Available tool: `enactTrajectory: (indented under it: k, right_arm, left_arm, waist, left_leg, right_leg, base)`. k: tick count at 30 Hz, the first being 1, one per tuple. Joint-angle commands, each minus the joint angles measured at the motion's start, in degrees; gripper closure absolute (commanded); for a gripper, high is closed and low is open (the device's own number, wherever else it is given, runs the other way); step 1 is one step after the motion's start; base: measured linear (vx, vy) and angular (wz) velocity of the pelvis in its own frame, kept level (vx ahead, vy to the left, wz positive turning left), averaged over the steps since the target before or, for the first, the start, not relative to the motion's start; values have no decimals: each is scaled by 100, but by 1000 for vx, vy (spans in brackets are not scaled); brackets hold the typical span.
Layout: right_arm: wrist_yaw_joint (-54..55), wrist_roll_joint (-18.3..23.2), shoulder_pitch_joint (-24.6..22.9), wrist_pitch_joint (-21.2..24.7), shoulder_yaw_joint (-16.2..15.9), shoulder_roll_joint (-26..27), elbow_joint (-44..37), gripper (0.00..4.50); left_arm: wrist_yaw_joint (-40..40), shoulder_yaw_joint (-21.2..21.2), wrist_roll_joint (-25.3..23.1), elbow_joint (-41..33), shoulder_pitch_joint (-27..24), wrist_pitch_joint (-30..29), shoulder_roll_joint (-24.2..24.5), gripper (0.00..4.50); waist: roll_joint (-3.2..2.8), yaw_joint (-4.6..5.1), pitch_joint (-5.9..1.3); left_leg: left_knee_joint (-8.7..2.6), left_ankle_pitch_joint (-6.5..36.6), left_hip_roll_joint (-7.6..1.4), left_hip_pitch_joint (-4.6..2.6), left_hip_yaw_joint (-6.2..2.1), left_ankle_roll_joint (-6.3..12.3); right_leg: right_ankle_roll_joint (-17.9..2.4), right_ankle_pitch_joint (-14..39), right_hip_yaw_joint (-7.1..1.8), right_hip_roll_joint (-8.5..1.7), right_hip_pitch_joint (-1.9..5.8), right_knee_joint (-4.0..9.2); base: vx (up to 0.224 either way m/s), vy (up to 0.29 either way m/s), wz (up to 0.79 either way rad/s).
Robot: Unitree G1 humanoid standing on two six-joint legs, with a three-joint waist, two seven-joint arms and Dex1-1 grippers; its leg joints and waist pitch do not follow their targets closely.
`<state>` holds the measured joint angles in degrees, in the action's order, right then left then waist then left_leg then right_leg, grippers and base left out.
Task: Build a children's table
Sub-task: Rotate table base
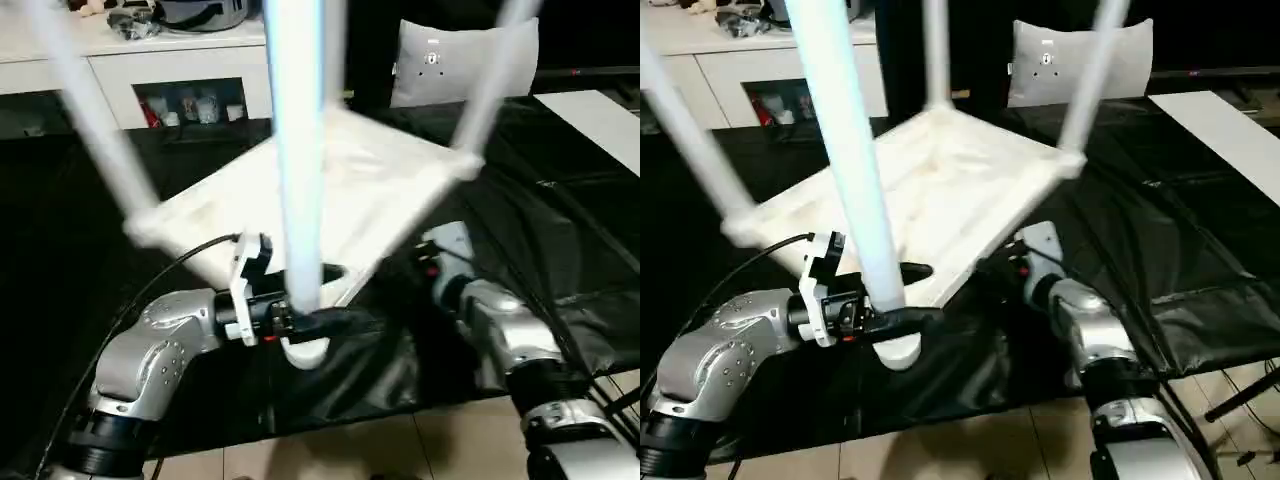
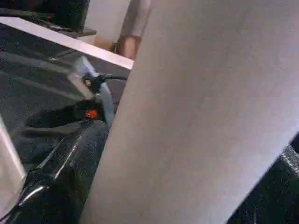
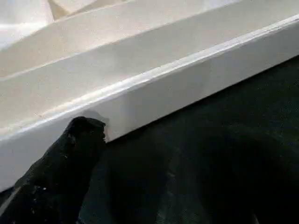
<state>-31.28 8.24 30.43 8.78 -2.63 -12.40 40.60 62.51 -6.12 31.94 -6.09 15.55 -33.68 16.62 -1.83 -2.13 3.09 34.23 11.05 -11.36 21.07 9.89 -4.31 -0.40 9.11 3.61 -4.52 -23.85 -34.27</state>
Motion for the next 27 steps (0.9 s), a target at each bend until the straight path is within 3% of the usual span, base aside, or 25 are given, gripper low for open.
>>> enactTrajectory:
  k: [1, 11, 20, 27]
  right_arm:
    - [-196, -19, 97, -111, -76, 81, -105, 0]
    - [-707, 111, -83, -239, -131, 71, -311, 0]
    - [-756, 38, -48, -314, -334, 523, -284, 0]
    - [-745, -26, -27, -354, -314, 633, -217, 0]
  left_arm:
    - [18, -178, 221, -212, -5, -162, -31, 2]
    - [-164, -245, 550, -498, 126, -542, -266, 2]
    - [-458, -458, 485, -309, 345, -533, -650, 2]
    - [-606, -529, 457, -240, 516, -462, -925, 2]
  waist:
    - [70, -60, -388]
    - [76, -88, -392]
    - [91, -27, -366]
    - [84, -36, -386]
  left_leg:
    - [-374, 856, -110, -22, 23, 324]
    - [-366, 859, -97, -6, 21, 330]
    - [-386, 1130, -97, 2, 1, 215]
    - [-374, 992, -109, -5, 8, 242]
  right_leg:
    - [-1364, 1375, -206, -280, 349, 337]
    - [-1388, 1235, -207, -266, 376, 323]
    - [-1115, 1996, -195, -280, 359, 408]
    - [-1236, 1609, -200, -274, 360, 375]
  base:
    - [0, 0, 0]
    - [0, 0, 0]
    - [0, 0, 0]
    - [0, 0, 0]
